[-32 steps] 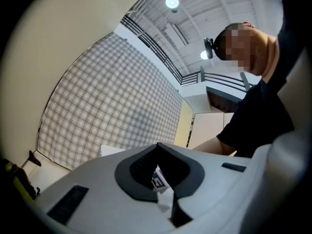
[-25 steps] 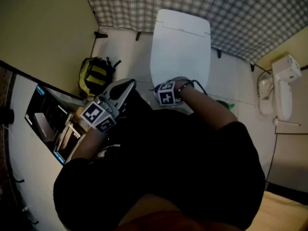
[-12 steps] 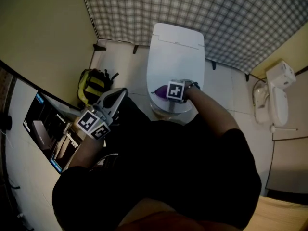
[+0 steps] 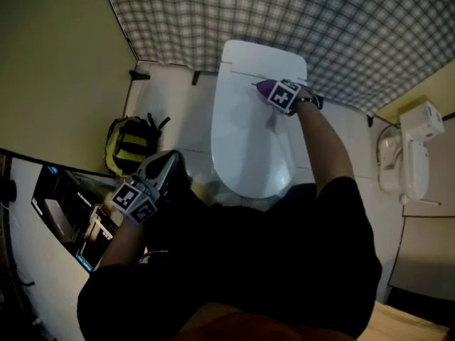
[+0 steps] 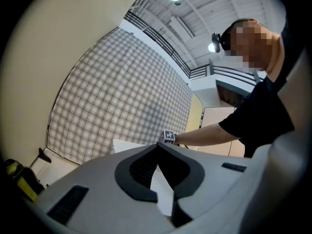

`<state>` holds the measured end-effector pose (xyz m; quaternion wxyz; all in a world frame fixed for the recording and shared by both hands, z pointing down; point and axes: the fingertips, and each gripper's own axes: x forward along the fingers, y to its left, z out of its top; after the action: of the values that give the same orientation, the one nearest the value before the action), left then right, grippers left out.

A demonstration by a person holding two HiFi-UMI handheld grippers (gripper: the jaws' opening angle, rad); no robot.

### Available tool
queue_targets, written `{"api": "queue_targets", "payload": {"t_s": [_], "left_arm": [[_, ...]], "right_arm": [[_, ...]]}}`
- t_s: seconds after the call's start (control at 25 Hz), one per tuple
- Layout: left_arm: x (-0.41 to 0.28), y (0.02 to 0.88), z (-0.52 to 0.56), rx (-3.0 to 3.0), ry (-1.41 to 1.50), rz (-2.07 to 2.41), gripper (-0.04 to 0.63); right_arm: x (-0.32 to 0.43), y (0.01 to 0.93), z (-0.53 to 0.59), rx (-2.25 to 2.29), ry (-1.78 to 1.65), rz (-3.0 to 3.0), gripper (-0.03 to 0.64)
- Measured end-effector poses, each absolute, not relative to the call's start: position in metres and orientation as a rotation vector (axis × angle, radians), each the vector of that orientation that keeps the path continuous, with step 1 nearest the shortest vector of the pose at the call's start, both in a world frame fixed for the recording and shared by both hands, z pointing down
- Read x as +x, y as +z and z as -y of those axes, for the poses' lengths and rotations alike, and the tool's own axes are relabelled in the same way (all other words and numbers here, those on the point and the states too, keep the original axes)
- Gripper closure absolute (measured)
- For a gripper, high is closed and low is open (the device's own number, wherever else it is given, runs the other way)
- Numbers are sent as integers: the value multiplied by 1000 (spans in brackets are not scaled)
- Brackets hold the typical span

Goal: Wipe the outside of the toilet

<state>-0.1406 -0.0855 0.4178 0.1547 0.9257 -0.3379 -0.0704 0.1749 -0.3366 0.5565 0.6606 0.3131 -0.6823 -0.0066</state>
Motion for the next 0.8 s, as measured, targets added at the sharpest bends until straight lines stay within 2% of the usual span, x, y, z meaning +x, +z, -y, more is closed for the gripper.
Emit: {"api": "queue_targets", "payload": {"t_s": [0.48,0.8], "left_arm": [[-143,496,160,2486,-4,914,603],[-152,505,190,2425,-67,900,603]], "right_arm": [[198,551,544,942,-179,1471,522],[192,569,609,1037,-394,1362,522]]}}
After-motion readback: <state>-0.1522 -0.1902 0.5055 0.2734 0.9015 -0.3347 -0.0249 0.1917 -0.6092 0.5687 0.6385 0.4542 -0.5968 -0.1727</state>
